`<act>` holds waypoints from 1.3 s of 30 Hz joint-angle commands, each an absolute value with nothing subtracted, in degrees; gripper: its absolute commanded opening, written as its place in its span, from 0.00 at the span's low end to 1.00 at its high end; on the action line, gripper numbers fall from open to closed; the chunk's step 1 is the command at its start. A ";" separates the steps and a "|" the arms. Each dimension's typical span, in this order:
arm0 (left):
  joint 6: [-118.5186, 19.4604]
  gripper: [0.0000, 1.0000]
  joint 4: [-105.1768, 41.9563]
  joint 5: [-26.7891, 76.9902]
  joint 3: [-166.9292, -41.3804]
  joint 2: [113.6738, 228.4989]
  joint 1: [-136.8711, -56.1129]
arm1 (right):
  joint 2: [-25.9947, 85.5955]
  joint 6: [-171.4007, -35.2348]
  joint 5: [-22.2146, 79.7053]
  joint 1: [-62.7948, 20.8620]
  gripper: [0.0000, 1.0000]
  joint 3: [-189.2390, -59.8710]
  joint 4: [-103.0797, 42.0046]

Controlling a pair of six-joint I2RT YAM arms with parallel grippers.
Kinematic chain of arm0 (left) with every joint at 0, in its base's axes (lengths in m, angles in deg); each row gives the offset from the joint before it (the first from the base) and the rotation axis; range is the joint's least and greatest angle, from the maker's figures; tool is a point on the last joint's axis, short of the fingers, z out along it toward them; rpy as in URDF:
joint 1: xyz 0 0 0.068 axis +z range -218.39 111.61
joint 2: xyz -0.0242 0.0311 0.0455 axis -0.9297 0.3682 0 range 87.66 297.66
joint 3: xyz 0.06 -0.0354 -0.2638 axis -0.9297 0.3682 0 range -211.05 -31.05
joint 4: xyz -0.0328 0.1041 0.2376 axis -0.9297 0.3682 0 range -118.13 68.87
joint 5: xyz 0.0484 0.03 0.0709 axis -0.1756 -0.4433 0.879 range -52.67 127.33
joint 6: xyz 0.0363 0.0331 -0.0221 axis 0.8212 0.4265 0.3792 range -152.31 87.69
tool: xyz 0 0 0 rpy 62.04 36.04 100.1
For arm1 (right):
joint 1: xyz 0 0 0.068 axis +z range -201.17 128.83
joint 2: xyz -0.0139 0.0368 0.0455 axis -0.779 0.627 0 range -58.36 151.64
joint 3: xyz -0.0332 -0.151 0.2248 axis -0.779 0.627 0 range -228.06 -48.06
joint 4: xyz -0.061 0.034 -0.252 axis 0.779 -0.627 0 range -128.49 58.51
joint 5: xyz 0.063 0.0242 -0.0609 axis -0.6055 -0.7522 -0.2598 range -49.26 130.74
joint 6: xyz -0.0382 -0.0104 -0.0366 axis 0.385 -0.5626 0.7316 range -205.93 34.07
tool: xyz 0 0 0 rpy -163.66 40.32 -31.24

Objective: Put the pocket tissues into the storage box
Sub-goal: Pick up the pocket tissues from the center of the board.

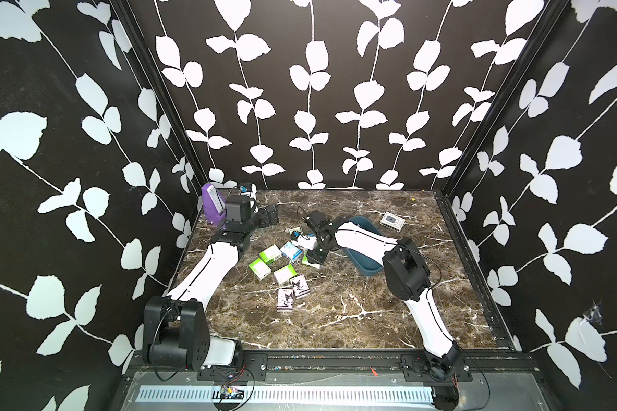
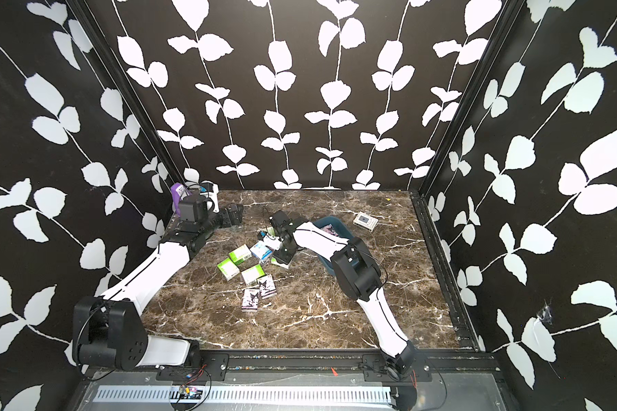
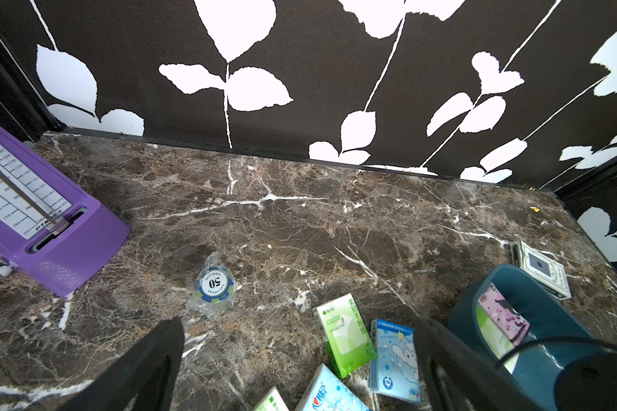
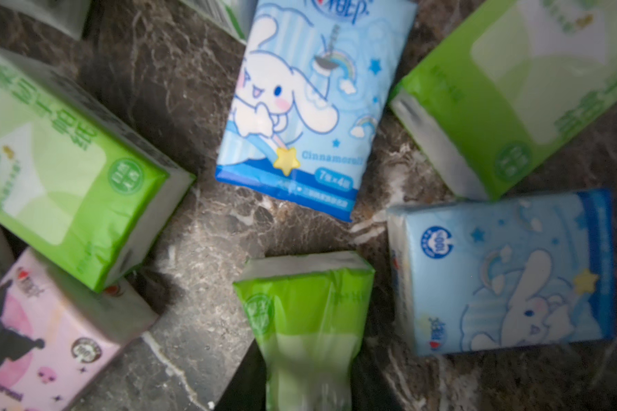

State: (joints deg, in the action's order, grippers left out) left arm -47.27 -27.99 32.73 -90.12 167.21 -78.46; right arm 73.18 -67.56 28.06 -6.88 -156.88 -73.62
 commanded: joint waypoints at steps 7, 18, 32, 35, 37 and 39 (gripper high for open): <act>-46.55 0.99 -27.76 33.19 -89.06 165.09 -78.15 | 73.57 -69.44 27.46 -6.25 0.20 -157.95 -73.94; -46.78 0.99 -28.02 33.20 -88.97 165.09 -78.15 | 68.95 -75.27 25.89 -7.70 0.19 -158.18 -72.15; -47.14 0.99 -28.37 32.06 -89.98 166.24 -78.14 | 52.31 -86.27 26.07 -20.23 0.20 -144.67 -64.75; -47.31 0.99 -28.61 31.84 -90.08 166.66 -78.06 | 49.66 -86.70 28.92 -23.59 0.20 -141.27 -65.19; -47.39 0.99 -28.69 31.62 -90.19 166.86 -78.03 | 49.00 -85.95 30.92 -25.08 0.20 -139.87 -66.70; -47.51 0.99 -28.83 31.53 -90.30 167.02 -78.01 | 49.12 -84.77 32.80 -26.42 0.19 -138.40 -68.51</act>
State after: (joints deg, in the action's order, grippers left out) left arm -47.34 -28.03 32.18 -89.79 167.21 -78.33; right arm 49.55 -85.07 29.48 -25.96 -141.27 -66.19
